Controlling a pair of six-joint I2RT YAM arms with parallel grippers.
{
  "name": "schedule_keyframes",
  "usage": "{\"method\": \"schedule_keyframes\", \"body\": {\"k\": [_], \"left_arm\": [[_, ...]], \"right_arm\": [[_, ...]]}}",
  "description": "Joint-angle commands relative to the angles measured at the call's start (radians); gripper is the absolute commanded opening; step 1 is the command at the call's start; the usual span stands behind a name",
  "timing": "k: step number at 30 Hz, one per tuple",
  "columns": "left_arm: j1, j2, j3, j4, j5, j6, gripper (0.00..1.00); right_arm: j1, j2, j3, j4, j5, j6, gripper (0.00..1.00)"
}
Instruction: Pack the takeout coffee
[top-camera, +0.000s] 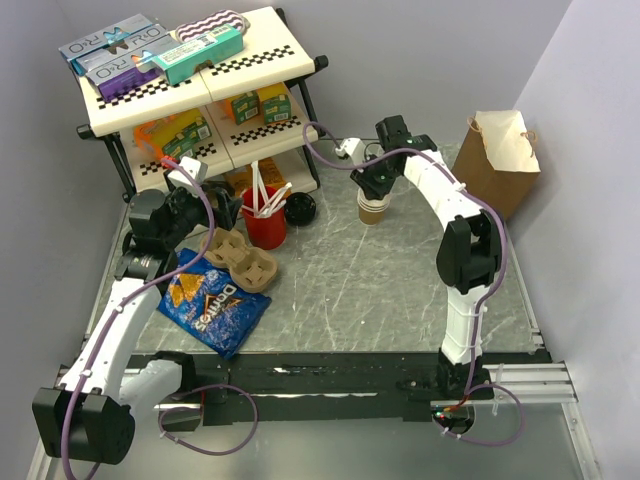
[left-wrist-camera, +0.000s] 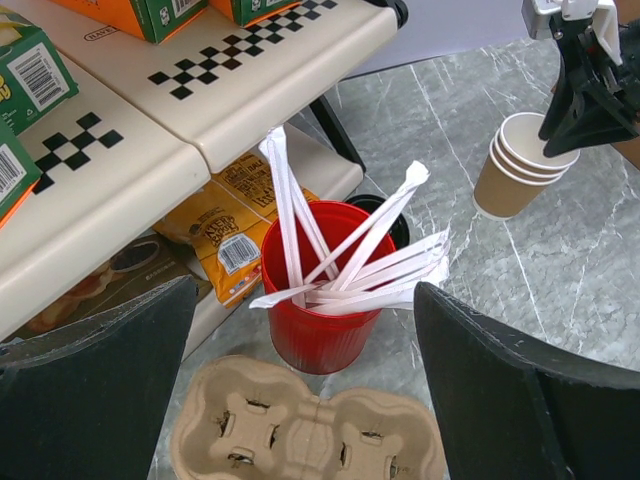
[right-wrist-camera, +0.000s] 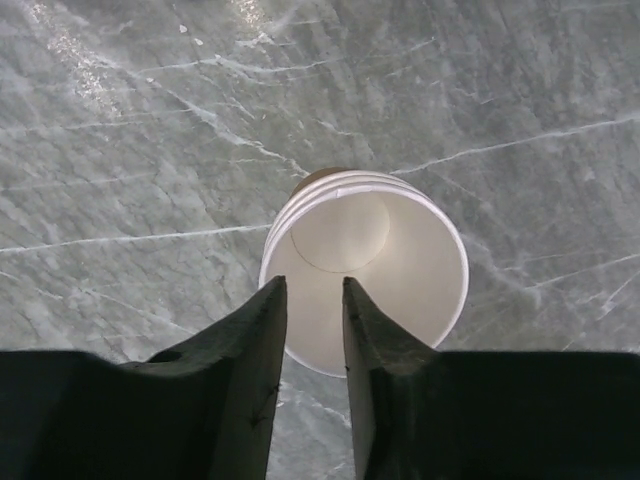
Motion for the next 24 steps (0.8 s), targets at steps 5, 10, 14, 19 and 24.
{"method": "schedule_keyframes", "body": {"k": [5, 10, 14, 19, 24], "left_arm": [[-0.004, 0.004, 0.030, 0.041, 0.027, -0.008, 0.96], [-0.004, 0.007, 0.026, 0.047, 0.027, -0.012, 0.96], [-0.004, 0.007, 0.025, 0.046, 0.029, -0.015, 0.96], [-0.004, 0.005, 0.020, 0.049, 0.021, -0.015, 0.96], [-0.004, 0.002, 0.013, 0.053, 0.018, -0.013, 0.96]], "right_arm": [[-0.018, -0.019, 0.017, -0.050, -0.087, -0.037, 0.48], [-0.025, -0.018, 0.017, -0.059, -0.101, -0.037, 0.50], [-0.024, -0.004, 0.017, -0.062, -0.084, -0.041, 0.47], [-0.024, 0.014, 0.032, -0.074, -0.079, -0.039, 0.44], [-0.025, 0.013, 0.027, -0.088, -0.079, -0.059, 0.41]]}}
